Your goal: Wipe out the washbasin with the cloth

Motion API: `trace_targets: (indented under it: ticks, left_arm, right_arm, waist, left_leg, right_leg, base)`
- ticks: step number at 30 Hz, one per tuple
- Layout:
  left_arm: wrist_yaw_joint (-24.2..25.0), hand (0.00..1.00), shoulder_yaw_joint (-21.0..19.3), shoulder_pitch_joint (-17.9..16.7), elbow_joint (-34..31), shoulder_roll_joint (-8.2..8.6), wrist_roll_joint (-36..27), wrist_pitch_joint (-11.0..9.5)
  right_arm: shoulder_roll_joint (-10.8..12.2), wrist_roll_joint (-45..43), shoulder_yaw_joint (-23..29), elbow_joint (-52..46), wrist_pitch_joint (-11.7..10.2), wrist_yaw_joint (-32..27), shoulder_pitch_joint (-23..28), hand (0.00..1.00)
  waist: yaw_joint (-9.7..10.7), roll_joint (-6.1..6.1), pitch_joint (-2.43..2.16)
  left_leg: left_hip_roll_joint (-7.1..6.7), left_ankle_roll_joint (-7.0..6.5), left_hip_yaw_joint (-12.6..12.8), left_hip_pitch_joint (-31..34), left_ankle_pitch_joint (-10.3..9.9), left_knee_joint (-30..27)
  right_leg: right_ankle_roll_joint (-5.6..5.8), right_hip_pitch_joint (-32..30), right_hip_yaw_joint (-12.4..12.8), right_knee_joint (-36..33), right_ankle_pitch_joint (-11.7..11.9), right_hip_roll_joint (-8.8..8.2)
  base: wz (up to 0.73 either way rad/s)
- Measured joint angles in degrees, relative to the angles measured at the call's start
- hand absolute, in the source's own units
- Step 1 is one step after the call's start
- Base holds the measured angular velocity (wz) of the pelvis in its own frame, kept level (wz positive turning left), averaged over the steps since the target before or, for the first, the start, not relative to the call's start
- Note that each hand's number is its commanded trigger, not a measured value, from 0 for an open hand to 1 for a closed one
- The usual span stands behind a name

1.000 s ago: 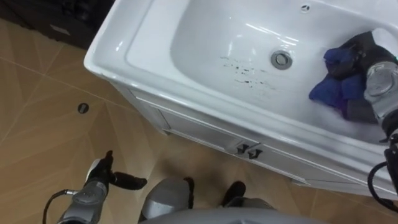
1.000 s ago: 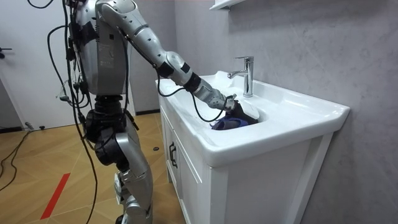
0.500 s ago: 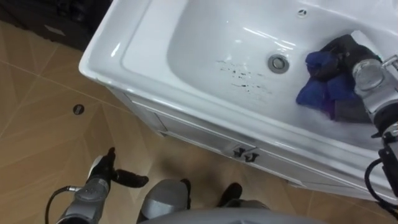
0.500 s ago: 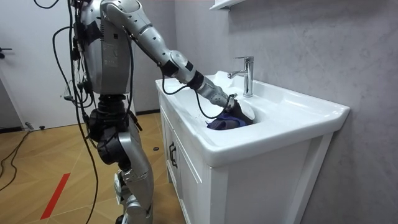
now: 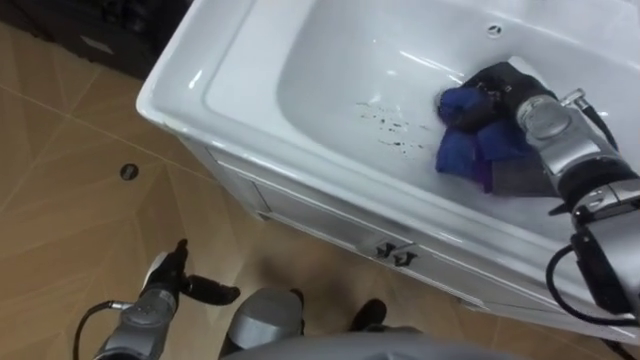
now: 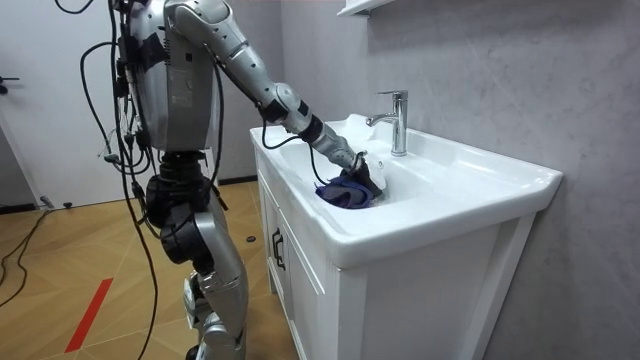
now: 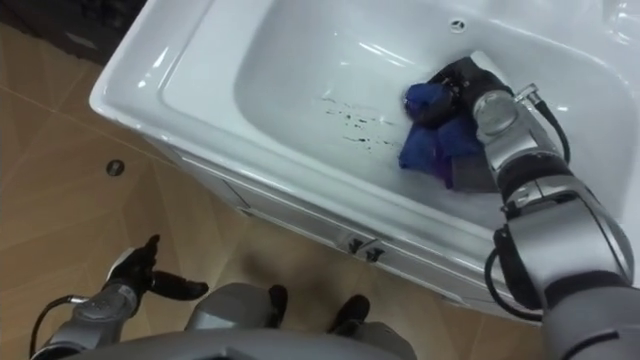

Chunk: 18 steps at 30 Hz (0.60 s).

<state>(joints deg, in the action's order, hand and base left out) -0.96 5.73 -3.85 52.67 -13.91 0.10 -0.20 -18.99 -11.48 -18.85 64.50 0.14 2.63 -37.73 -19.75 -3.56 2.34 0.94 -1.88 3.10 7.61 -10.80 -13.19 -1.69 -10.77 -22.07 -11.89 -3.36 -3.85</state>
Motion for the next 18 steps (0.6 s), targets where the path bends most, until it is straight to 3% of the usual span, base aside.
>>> trace_targets:
  ticks: [8,14,18]
  left_arm:
    - [-0.1,0.00,0.2,0.8,-0.1,2.55,-0.5,0.0]
    - [-0.1,0.00,0.2,1.1,-0.5,2.69,-0.4,0.0]
    - [-0.4,0.00,1.5,1.4,-0.5,2.78,-0.4,0.1]
  right_arm:
    - [5.7,-0.1,-1.6,-3.3,-0.5,-0.6,-0.1,1.00]
    - [7.8,0.2,-2.5,-4.6,-0.7,-0.7,-0.1,1.00]
    - [7.8,2.2,-4.3,-5.2,-0.4,-1.0,-0.1,1.00]
  waist:
    - [-0.9,0.15,-0.03]
    - [-1.0,0.43,-0.14]
    - [-1.0,0.54,-0.14]
  left_leg:
    - [0.24,0.03,0.8,-1.3,0.0,1.2]
    - [0.28,0.07,1.4,-1.6,0.0,1.5]
    - [0.25,0.07,1.7,-2.0,0.0,1.9]
  right_leg:
    - [0.00,0.8,0.0,0.3,0.0,0.28]
    - [0.00,0.7,0.0,0.4,0.0,0.36]
    - [0.00,0.8,0.0,0.4,0.0,0.37]
  base:
    - [-0.04]
    - [-0.04]
    - [-0.07]
